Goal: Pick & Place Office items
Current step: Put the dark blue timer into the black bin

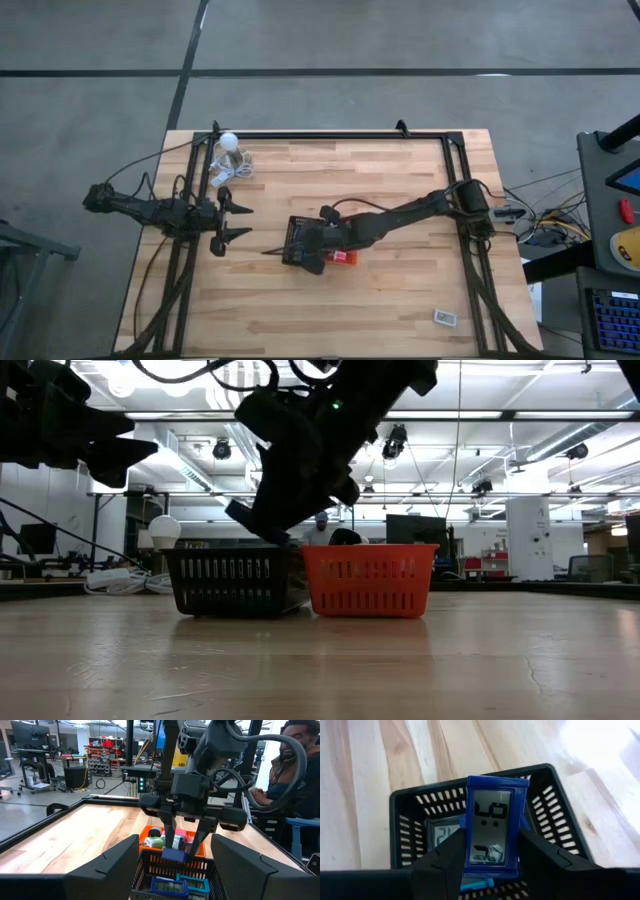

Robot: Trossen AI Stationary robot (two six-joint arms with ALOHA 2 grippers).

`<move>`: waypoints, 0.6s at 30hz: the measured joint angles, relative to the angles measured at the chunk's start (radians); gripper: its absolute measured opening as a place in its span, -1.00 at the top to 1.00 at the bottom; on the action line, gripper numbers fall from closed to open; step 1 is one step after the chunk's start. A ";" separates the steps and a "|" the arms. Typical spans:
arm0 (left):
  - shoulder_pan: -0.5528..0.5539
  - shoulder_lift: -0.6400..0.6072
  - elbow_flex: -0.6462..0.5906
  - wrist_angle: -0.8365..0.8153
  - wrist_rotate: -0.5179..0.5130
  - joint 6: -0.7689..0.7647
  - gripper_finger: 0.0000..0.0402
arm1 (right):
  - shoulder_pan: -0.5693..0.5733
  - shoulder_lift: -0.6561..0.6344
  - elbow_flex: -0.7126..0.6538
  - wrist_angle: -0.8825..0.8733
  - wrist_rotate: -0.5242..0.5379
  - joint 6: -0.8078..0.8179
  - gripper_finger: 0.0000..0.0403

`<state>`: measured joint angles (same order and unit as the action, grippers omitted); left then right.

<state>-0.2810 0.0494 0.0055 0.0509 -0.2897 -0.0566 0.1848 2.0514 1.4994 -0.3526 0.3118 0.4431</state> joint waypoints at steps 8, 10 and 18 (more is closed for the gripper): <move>0.000 0.000 0.000 0.000 0.000 0.000 -0.26 | 0.000 0.053 0.000 0.032 -0.043 0.002 0.21; 0.000 0.000 0.000 0.000 0.000 0.000 -0.26 | 0.000 0.072 0.000 0.037 -0.055 0.002 0.19; 0.000 0.001 0.000 0.000 0.000 0.000 -0.26 | -0.001 0.107 0.002 0.050 -0.052 0.001 0.20</move>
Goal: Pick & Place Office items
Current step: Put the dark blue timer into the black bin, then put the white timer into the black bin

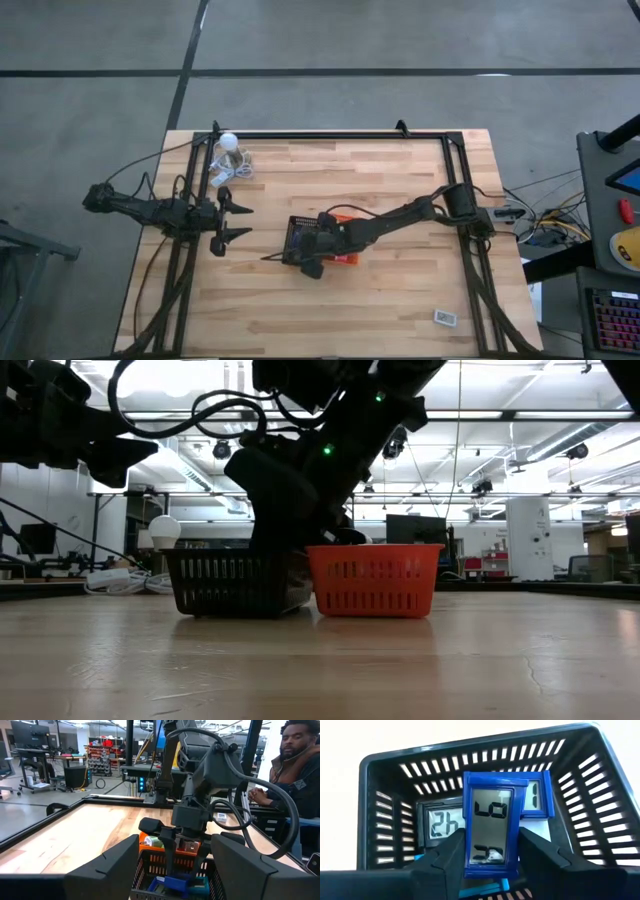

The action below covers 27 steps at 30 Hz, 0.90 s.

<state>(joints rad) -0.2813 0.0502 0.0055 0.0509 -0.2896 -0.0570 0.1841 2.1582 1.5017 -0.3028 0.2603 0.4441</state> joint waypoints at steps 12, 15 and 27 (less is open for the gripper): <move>0.000 0.000 0.000 0.000 0.000 0.000 -0.26 | 0.001 -0.003 -0.002 0.042 0.000 0.061 -0.02; 0.000 0.000 0.000 0.000 0.000 0.000 -0.26 | 0.001 -0.003 -0.002 0.045 0.000 0.062 -0.10; 0.000 0.000 0.000 0.000 0.000 0.000 -0.26 | 0.001 -0.005 -0.002 0.045 -0.003 0.062 -0.32</move>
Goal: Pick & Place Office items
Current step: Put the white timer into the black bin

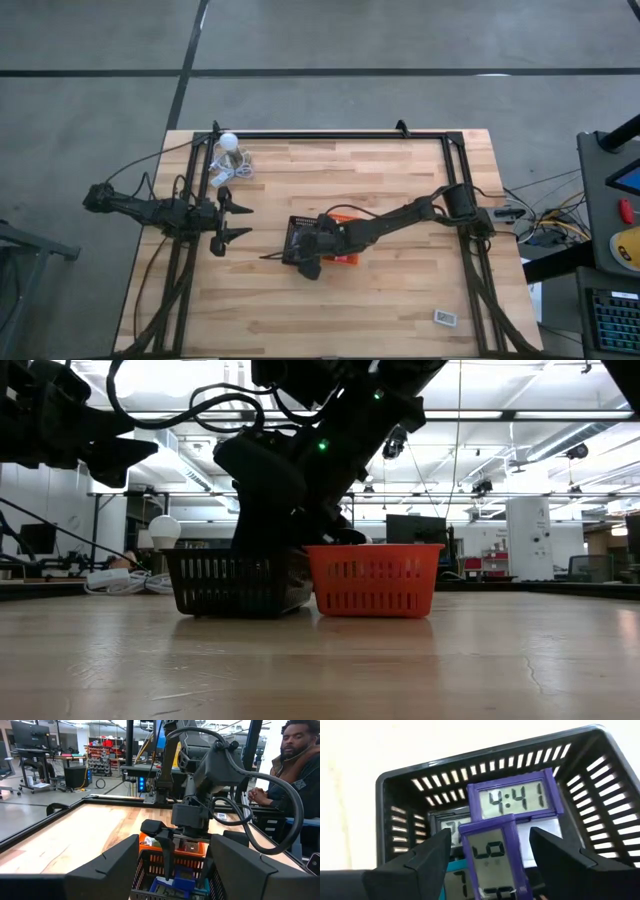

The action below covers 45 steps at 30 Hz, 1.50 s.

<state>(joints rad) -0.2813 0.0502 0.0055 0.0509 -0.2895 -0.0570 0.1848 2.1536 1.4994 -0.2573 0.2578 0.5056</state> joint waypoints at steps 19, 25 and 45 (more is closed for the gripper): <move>0.000 0.001 0.000 0.000 0.000 0.000 -0.26 | -0.002 -0.206 0.009 -0.059 -0.083 -0.052 -0.14; 0.000 0.001 0.000 0.000 0.000 0.000 -0.26 | 0.017 -0.328 0.012 -0.185 -0.126 0.046 -0.14; 0.000 0.001 0.000 0.000 0.000 0.000 -0.26 | 0.359 -0.495 0.011 -0.919 -0.308 0.986 -0.13</move>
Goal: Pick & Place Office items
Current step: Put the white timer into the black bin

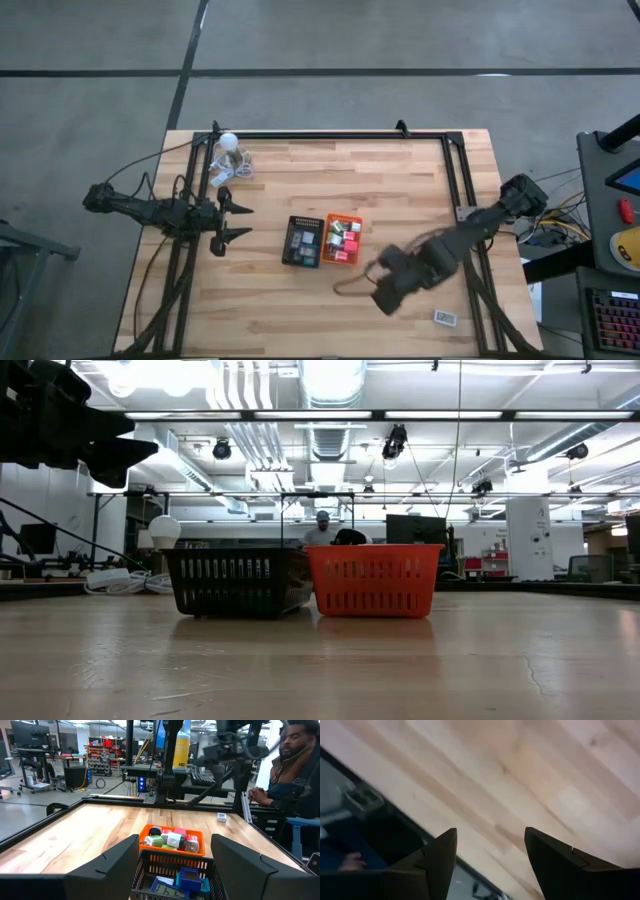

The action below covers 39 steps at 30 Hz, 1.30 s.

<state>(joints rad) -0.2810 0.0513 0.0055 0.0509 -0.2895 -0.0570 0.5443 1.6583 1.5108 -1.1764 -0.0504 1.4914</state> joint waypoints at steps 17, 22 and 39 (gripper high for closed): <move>0.000 0.000 0.000 0.000 0.000 0.000 -0.26 | 0.314 0.076 -0.033 -0.047 -0.001 0.159 -0.13; 0.000 0.000 0.000 0.000 0.000 0.000 -0.26 | 0.381 0.136 -0.061 -0.045 -0.010 0.146 -0.13; 0.000 0.000 0.000 0.000 0.000 0.000 -0.26 | 0.479 0.344 -0.062 -0.044 -0.175 -0.198 -0.13</move>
<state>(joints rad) -0.2810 0.0513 0.0053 0.0509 -0.2897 -0.0567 1.0231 2.0024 1.4487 -1.2199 -0.2256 1.2931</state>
